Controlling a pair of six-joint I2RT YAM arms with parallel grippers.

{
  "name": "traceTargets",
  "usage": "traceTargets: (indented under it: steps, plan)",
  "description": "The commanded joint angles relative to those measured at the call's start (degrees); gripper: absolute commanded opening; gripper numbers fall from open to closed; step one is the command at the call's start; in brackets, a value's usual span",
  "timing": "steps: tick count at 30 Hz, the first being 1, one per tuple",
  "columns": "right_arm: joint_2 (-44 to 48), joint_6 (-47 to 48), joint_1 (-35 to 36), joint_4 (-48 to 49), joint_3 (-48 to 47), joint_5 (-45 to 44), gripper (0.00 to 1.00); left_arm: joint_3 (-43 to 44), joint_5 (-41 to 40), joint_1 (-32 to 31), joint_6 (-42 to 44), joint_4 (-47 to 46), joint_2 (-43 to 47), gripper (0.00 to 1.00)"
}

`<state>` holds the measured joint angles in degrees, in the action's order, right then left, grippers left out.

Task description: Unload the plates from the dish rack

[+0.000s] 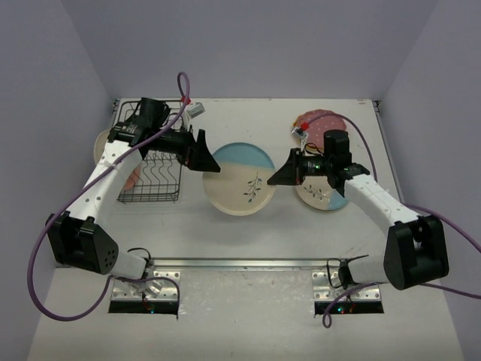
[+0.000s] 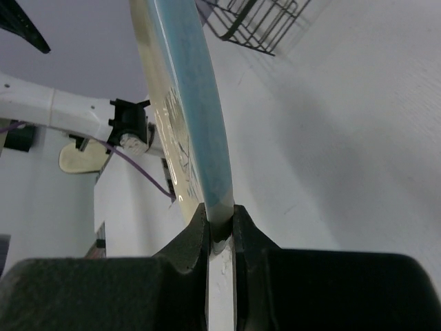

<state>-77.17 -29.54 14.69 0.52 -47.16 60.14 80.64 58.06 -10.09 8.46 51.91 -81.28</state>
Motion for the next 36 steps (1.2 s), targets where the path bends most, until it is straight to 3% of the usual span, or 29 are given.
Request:
traceTargets:
  steps: [1, 8, 10, 14, 21, 28, 36]
  plan:
    - [3.6, -1.8, -6.8, 2.8, 1.3, 7.3, 0.0, 1.6, -10.0, 0.7, -4.4, -5.0, 2.2, 1.0]
    - [4.3, 9.9, -21.8, -10.4, 3.6, 12.6, 0.0, 2.7, -17.1, 5.6, -7.3, -7.6, 2.6, 1.0]
    - [2.8, 21.5, -30.3, -22.7, 1.9, 13.5, 0.0, 2.4, -16.9, 7.5, -7.8, -8.4, 2.8, 1.0]
    - [-2.2, 36.3, -39.9, -37.3, -2.1, 14.1, 0.0, 2.3, -18.7, 8.9, -7.9, -9.0, 2.9, 1.0]
    - [-13.8, 55.6, -50.4, -55.5, -10.7, 9.3, 0.0, 1.9, -21.0, 10.1, -7.8, -9.1, 3.9, 1.0]
    - [-23.2, 57.2, -55.2, -57.3, -16.4, 7.2, 0.0, 0.5, -20.7, 10.1, -7.9, -9.7, 5.1, 1.0]
    - [-30.3, 57.0, -56.0, -61.1, -21.9, 9.3, 0.0, 0.2, -20.7, 10.1, -7.9, -9.8, 5.5, 1.0]
